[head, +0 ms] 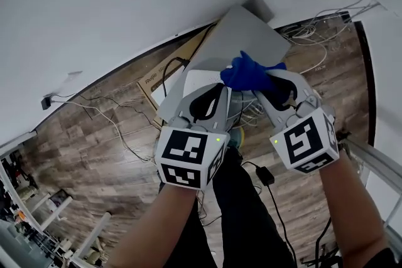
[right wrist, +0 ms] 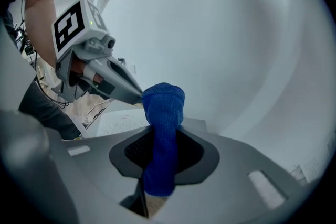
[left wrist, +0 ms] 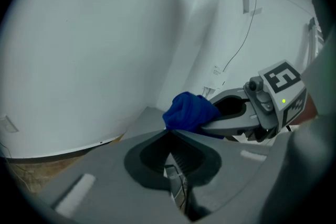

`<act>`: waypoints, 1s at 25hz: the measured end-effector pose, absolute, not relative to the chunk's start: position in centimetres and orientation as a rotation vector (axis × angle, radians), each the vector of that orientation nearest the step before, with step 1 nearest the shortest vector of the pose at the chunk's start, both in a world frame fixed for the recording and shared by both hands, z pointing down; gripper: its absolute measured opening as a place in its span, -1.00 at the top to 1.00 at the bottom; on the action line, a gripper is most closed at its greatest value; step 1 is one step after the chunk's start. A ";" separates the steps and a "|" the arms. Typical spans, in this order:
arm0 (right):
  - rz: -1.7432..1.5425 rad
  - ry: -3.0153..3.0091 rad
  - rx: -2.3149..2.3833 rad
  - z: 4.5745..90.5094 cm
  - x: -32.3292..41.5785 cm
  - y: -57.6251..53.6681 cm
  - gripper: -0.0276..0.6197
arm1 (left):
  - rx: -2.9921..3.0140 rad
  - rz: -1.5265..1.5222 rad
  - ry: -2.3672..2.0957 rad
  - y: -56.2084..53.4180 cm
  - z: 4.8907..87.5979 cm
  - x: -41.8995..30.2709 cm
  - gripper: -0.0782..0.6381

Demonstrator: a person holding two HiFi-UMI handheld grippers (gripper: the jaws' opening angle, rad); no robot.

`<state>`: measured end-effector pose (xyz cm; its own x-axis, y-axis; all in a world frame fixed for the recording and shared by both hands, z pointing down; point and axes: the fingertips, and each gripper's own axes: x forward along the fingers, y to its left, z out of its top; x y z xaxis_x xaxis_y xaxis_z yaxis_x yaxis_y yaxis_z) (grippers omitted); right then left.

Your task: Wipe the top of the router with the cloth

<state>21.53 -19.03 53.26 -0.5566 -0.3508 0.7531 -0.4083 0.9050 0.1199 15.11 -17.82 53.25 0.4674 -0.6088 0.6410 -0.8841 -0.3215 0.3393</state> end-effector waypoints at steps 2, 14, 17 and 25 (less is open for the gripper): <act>0.090 -2.221 0.581 52.2 22.1 -20.2 0.56 | 2.046 0.540 -1.223 -17.8 53.3 15.3 0.78; 0.067 -2.111 0.352 65.2 21.4 -21.3 0.56 | 1.986 0.561 -1.194 -16.2 58.2 13.7 0.78; 0.085 -2.124 0.365 65.7 20.5 -21.0 0.56 | 1.970 0.558 -1.194 -15.5 58.8 13.2 0.78; 0.209 -2.155 0.520 62.2 21.1 -18.9 0.56 | 1.975 0.553 -1.187 -15.4 57.5 12.5 0.78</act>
